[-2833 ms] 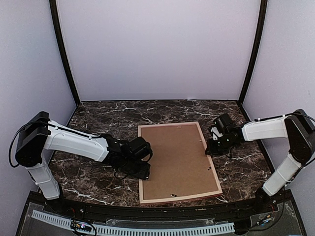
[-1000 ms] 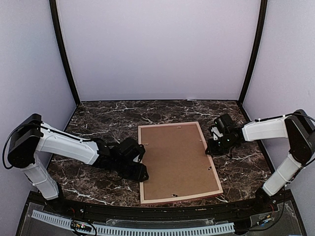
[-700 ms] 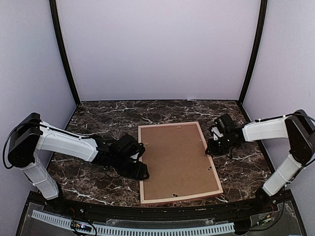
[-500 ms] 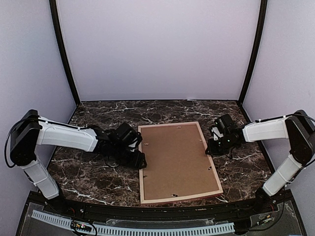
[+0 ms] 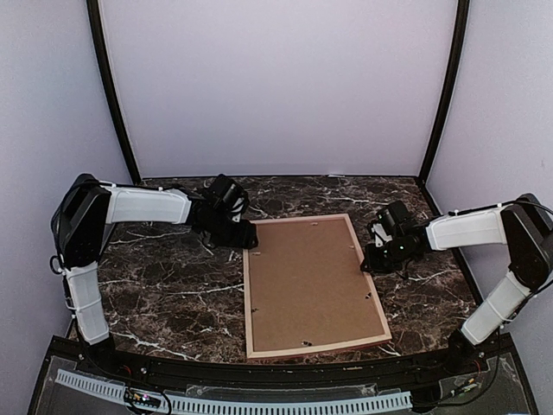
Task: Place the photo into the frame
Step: Press the fastener onto the backboard.
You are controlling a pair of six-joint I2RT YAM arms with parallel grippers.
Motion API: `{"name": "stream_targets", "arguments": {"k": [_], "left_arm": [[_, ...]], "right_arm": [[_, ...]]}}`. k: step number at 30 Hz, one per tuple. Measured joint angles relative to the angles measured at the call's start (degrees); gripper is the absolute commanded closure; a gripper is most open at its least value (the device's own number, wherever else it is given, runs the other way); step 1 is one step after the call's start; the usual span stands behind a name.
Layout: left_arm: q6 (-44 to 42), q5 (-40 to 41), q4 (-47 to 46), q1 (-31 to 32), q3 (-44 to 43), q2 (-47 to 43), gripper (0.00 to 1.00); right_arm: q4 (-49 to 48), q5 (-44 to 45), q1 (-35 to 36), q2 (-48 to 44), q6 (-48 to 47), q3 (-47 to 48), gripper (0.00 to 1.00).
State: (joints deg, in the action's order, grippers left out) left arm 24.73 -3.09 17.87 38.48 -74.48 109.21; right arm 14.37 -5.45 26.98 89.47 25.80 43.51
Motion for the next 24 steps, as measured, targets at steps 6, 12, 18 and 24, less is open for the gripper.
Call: {"name": "stream_targets", "arguments": {"k": [6,12,18,24], "left_arm": [[-2.32,-0.39,0.50,-2.08,-6.80,5.38,0.32],[-3.85,-0.04,1.75,-2.32,-9.51,9.14,0.32],[-4.70,-0.04,2.36,-2.32,-9.92,10.88,0.32],[-4.85,-0.26,2.49,-2.25,-9.94,10.95,0.32]], "right_arm": [[-0.04,-0.33,0.00,0.09,0.00,0.02,0.85],[0.00,-0.59,0.00,0.24,-0.02,0.13,0.85],[-0.24,-0.94,0.00,0.76,-0.04,0.55,0.85],[-0.26,-1.01,0.00,0.96,-0.04,0.74,0.85]]}}
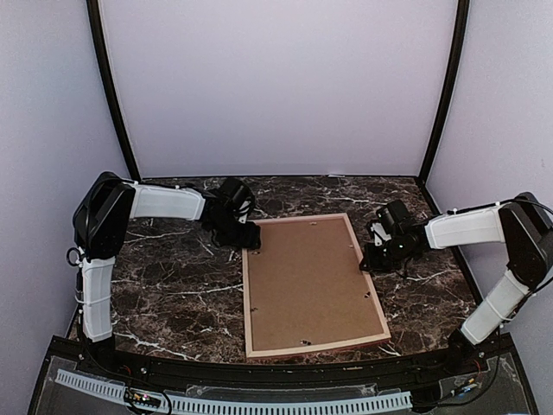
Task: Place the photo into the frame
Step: Press the fastener onto the backboard.
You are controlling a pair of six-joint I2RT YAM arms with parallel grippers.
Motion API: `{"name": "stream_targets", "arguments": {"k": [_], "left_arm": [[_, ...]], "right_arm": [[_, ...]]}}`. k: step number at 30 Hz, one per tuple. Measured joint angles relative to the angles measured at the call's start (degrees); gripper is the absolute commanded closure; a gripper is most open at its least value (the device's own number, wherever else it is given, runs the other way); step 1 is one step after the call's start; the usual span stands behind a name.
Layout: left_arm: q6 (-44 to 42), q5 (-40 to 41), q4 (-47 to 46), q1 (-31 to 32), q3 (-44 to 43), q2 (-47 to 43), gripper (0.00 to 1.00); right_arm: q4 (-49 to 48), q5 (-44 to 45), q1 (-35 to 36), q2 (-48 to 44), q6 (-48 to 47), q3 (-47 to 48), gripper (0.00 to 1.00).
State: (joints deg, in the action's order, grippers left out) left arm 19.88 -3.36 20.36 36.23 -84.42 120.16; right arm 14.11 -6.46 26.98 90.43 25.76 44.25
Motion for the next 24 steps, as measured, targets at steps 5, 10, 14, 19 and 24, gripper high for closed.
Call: {"name": "stream_targets", "arguments": {"k": [5,10,14,19,24], "left_arm": [[0.02,0.90,0.57,0.79,0.00,0.00,0.33],[0.15,2.40,0.76,1.79,0.00,-0.04,0.35],[0.46,3.02,0.74,1.99,0.33,-0.28,0.38],[0.72,2.86,0.52,2.34,1.97,-1.44,0.38],[0.85,1.55,0.11,2.93,4.24,-2.91,0.36]], "right_arm": [[0.00,0.00,0.00,0.02,0.00,0.00,0.85],[0.00,0.00,0.00,0.04,0.02,0.00,0.85],[-0.02,0.00,0.00,0.02,0.02,0.00,0.85],[-0.02,0.00,0.00,0.04,0.02,0.00,0.85],[-0.04,0.00,0.00,0.04,0.02,0.00,0.85]]}}
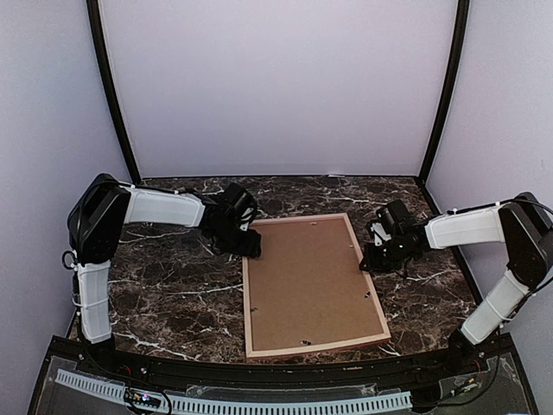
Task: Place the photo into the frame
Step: Press the fastener onto the backboard.
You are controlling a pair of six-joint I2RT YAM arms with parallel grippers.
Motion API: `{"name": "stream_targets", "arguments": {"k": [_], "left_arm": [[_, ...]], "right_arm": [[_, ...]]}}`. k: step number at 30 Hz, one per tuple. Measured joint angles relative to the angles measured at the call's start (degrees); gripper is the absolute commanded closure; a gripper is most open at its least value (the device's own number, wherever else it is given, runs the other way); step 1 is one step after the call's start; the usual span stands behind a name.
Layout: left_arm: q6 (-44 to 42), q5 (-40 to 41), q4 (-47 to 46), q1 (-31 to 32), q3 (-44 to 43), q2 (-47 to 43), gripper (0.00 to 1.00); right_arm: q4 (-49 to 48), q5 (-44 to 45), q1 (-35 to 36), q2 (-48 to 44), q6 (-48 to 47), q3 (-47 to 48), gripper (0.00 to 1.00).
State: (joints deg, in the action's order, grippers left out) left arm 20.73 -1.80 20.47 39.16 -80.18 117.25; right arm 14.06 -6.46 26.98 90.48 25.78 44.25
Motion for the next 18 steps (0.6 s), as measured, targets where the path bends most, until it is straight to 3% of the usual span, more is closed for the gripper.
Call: {"name": "stream_targets", "arguments": {"k": [8,18], "left_arm": [[0.63,-1.18,-1.20,0.13,2.16,-1.14,0.42],[1.99,-0.11,-0.92,0.04,2.38,-1.53,0.57]], "right_arm": [[-0.02,0.00,0.00,-0.02,0.02,-0.02,0.85],[-0.57,0.00,0.00,-0.22,0.07,-0.44,0.85]]}}
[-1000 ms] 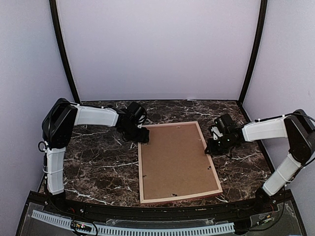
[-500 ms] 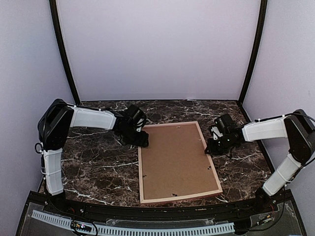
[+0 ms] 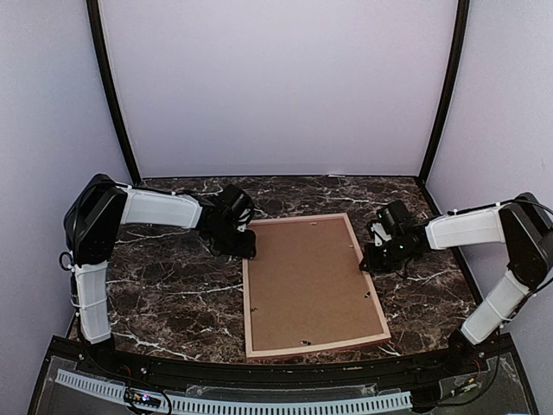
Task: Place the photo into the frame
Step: Press the fastener onto the backboard.
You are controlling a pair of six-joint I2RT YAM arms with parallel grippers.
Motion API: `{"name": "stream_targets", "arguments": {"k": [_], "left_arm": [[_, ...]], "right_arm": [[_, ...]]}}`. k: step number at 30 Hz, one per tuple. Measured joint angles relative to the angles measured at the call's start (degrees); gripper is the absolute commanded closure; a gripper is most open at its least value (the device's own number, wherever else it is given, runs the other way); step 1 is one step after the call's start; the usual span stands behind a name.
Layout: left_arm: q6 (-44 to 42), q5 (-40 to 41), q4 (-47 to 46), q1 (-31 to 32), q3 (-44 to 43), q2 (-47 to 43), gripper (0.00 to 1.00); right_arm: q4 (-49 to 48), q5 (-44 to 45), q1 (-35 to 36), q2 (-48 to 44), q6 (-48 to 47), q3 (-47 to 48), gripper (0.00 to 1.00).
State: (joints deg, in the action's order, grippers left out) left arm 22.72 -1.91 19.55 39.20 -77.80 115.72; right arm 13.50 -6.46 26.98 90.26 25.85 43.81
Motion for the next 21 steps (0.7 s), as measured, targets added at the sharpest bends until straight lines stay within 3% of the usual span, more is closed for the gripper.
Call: {"name": "stream_targets", "arguments": {"k": [8,21], "left_arm": [[0.26,0.04,-0.17,-0.04,0.46,-0.24,0.58],[2.03,-0.09,-3.89,-0.26,4.17,-2.05,0.68]], "right_arm": [[-0.31,0.00,0.00,-0.13,0.02,-0.22,0.85],[-0.48,-0.02,0.00,-0.15,0.09,-0.33,0.85]]}}
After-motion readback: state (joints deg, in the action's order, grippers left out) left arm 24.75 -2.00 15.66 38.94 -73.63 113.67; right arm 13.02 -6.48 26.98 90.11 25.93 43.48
